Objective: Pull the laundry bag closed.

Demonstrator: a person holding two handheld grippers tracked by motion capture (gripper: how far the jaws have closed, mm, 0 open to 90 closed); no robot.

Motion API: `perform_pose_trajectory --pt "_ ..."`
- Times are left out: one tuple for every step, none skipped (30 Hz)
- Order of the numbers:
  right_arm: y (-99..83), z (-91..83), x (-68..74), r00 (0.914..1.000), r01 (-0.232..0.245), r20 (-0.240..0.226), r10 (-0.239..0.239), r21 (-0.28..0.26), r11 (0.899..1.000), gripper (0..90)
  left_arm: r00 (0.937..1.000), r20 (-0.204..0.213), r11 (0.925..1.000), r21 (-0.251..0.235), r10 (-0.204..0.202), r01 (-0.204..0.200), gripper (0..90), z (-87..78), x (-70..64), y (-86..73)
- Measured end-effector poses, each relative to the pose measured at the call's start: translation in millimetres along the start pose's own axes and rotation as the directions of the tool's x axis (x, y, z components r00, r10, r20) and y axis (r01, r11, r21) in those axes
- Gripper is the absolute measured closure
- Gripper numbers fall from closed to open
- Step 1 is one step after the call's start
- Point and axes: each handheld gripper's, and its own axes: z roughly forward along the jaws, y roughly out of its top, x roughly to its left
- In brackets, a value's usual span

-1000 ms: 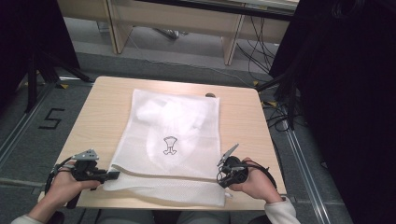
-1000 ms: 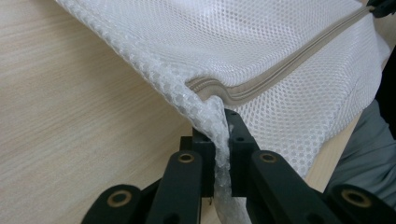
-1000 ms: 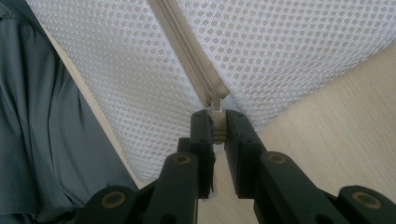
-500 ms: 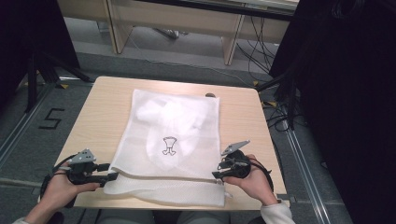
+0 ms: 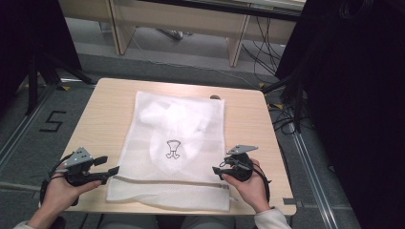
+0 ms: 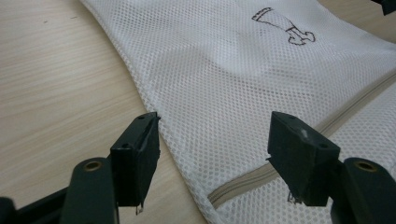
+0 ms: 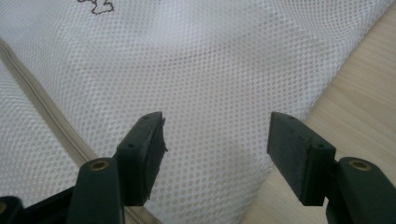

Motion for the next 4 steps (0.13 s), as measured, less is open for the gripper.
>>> perform_pose_trajectory --pt "-0.3 0.7 -1.7 0.9997 0.019 0.015 -0.019 -0.006 1.000 37.2 1.0000 0.000 1.0000 0.000 0.002 -0.002 34.1 0.2 -0.5 0.1" --pt "1.1 -2.9 -1.3 1.0000 -0.003 0.003 0.003 0.032 0.999 37.2 1.0000 0.000 1.0000 0.000 0.007 -0.007 34.3 0.2 -0.5 0.5" --pt "0.5 -2.3 -2.0 1.0000 -0.002 0.004 0.002 0.029 1.000 36.8 1.0000 0.003 1.0000 -0.001 0.008 -0.008 34.5 0.6 -0.5 0.7" --pt "-0.1 -1.3 -2.5 1.0000 -0.007 0.006 0.006 0.021 1.000 36.4 1.0000 0.006 1.0000 0.000 0.005 -0.005 34.7 1.2 -0.6 0.9"
